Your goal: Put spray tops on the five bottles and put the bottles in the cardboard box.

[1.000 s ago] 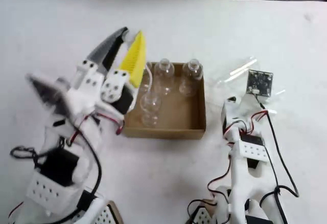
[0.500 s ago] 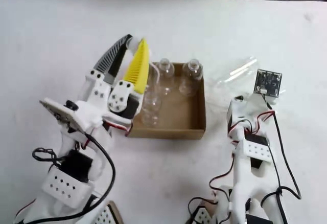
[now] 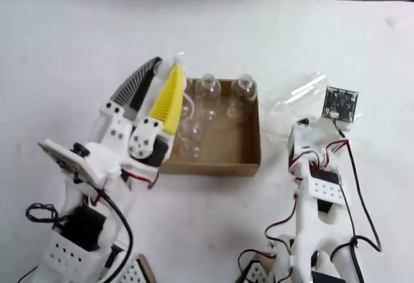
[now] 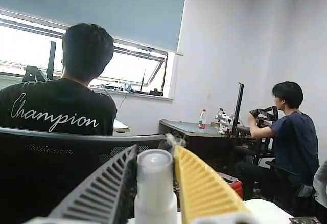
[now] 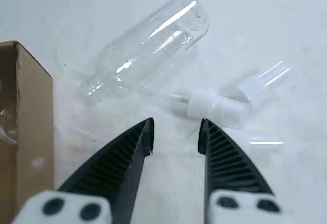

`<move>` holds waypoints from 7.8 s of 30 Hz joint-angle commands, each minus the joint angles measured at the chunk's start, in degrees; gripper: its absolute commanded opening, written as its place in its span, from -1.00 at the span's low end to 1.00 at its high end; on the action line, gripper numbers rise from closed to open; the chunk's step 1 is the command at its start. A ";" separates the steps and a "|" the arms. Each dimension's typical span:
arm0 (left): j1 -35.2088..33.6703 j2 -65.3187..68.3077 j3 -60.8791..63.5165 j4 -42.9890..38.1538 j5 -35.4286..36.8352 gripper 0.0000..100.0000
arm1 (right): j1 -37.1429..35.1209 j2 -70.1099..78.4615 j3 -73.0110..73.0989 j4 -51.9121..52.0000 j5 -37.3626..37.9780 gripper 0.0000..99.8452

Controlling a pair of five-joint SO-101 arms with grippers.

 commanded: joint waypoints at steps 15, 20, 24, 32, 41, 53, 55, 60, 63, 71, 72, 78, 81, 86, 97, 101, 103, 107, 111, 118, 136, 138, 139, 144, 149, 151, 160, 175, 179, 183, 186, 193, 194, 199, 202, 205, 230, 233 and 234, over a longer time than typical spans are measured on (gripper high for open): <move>0.40 -1.45 8.18 -7.56 -1.14 -0.96 | 0.13 0.04 -2.02 -1.19 0.09 -0.75; 0.31 -1.71 9.23 -7.65 -1.14 -0.96 | 0.13 0.04 -2.02 -1.19 0.09 -0.75; 0.57 -1.71 9.23 -7.65 -1.14 -0.96 | 0.13 0.04 -2.02 -1.19 0.09 -0.75; 0.40 -1.71 1.67 -2.11 -1.14 -0.96 | 0.13 0.04 -2.02 -1.19 0.09 -0.75; 0.13 -1.45 -0.97 0.88 -1.23 -0.96 | 0.13 0.04 -2.02 -1.19 0.09 -0.75; -0.22 -1.71 5.89 -4.48 -1.23 -0.96 | 0.13 0.04 -2.02 -1.19 0.09 -0.75; -0.48 -1.71 6.42 -4.66 -1.05 -0.96 | 0.13 0.04 -2.02 -1.19 0.09 -0.75; -0.48 -1.71 9.76 -3.16 -0.79 -0.96 | 0.04 0.13 -2.02 -1.19 0.09 -0.75; -0.04 -1.71 13.27 -3.25 -0.79 -0.96 | 0.04 0.13 -2.02 -1.19 0.09 -0.75; -0.13 -1.71 23.38 -11.87 -1.14 -0.96 | 0.04 0.13 -1.93 -1.19 0.09 -0.75; -0.04 -1.71 24.26 -12.40 -1.14 -0.96 | 0.04 0.13 -1.93 -1.19 0.09 -0.75; -0.04 -1.71 26.81 -14.59 -1.14 -0.96 | 0.04 0.13 -1.93 -1.19 0.09 -0.75; -0.04 -1.45 26.81 -14.42 -1.05 -0.96 | 0.04 0.13 -1.93 -1.19 0.09 -0.75; 0.31 -1.45 26.81 -14.33 -0.79 -0.96 | 0.04 0.13 -1.93 -1.19 0.09 -0.75; 1.63 -1.36 27.96 -14.24 -1.23 -0.96 | 0.04 0.13 -1.93 -1.19 0.09 -0.75; 1.63 -1.36 27.96 -14.15 -1.23 -0.96 | 0.04 0.13 -1.93 -1.19 0.09 -0.75; 1.63 -1.36 27.78 -14.15 -1.23 -0.96 | 0.04 0.13 -1.93 -1.10 0.09 -0.75; 1.63 -1.27 27.96 -14.15 -1.23 -0.96 | 0.04 0.13 -1.93 -1.01 0.09 -0.75; -0.13 -1.27 27.60 -14.42 -1.23 -0.96 | 0.04 0.13 -1.93 -0.92 0.09 -0.75; -1.54 -1.36 27.08 -14.33 -1.23 -0.96 | 0.04 0.13 -1.93 -0.92 0.09 -0.75; -1.54 -1.27 24.62 -7.74 -5.01 -0.96 | 0.04 0.13 -1.93 -0.92 0.09 -0.75; -1.54 -1.27 24.09 -5.98 -5.10 -0.96 | 0.04 0.13 -1.93 -0.92 0.09 -0.75; -1.54 -1.27 24.09 -5.54 -5.10 -0.96 | 0.04 0.13 -1.93 -0.92 0.09 -0.75; -1.54 -1.27 24.09 -4.84 -5.19 -0.96 | 0.04 0.13 -1.93 -0.92 0.09 -0.75; -1.54 -1.36 23.30 -3.87 -5.27 -0.96 | 0.04 0.13 -1.93 -0.92 0.09 -0.75; -1.54 -1.45 23.21 -3.96 -5.27 -0.96 | 0.04 0.13 -1.93 -0.92 0.09 -0.75; -1.45 -1.54 23.56 -3.96 -2.64 -0.70 | 0.04 0.13 -1.93 -0.92 0.09 -0.75; -1.45 -1.71 23.38 -3.87 -1.23 -0.58 | 0.04 0.13 -1.93 -1.01 0.18 -0.75; -1.45 -1.80 22.86 -0.53 0.88 -0.32 | 0.04 0.13 -1.93 -1.10 0.18 -0.75; -2.24 -1.80 15.47 8.53 5.45 -0.20 | 0.04 0.13 -1.93 -1.19 0.18 -0.75; -2.95 -1.80 5.71 18.90 7.38 -0.21 | 0.04 0.13 -1.93 -1.19 0.18 -0.75; -4.00 -1.80 -13.19 42.02 8.62 -0.20 | -0.75 0.13 -1.93 -1.10 0.44 -0.75; -4.62 -1.80 -15.38 45.10 8.62 -0.20 | -0.84 0.13 -1.93 -1.10 0.53 -0.75; -9.71 -1.45 -29.01 61.10 8.35 -0.21 | -0.84 0.13 -1.93 -1.10 0.53 -0.75; -13.85 -1.36 -36.40 68.84 8.26 -0.21 | -0.75 0.13 -1.93 -1.10 0.53 -0.75; -17.36 -1.36 -40.88 73.49 8.26 -0.21 | -0.75 0.13 -1.93 -1.01 0.53 -0.75; -40.22 48.57 -49.67 70.51 -8.79 -0.75 | -0.31 0.04 -1.93 -0.92 0.53 -0.75; -39.96 53.49 -40.70 55.82 -2.46 -0.75 | -0.22 0.04 -1.93 -0.92 0.53 -0.75; -38.90 55.08 -38.33 51.60 0.09 -0.75 | -0.22 0.04 -1.93 -0.92 0.53 -0.75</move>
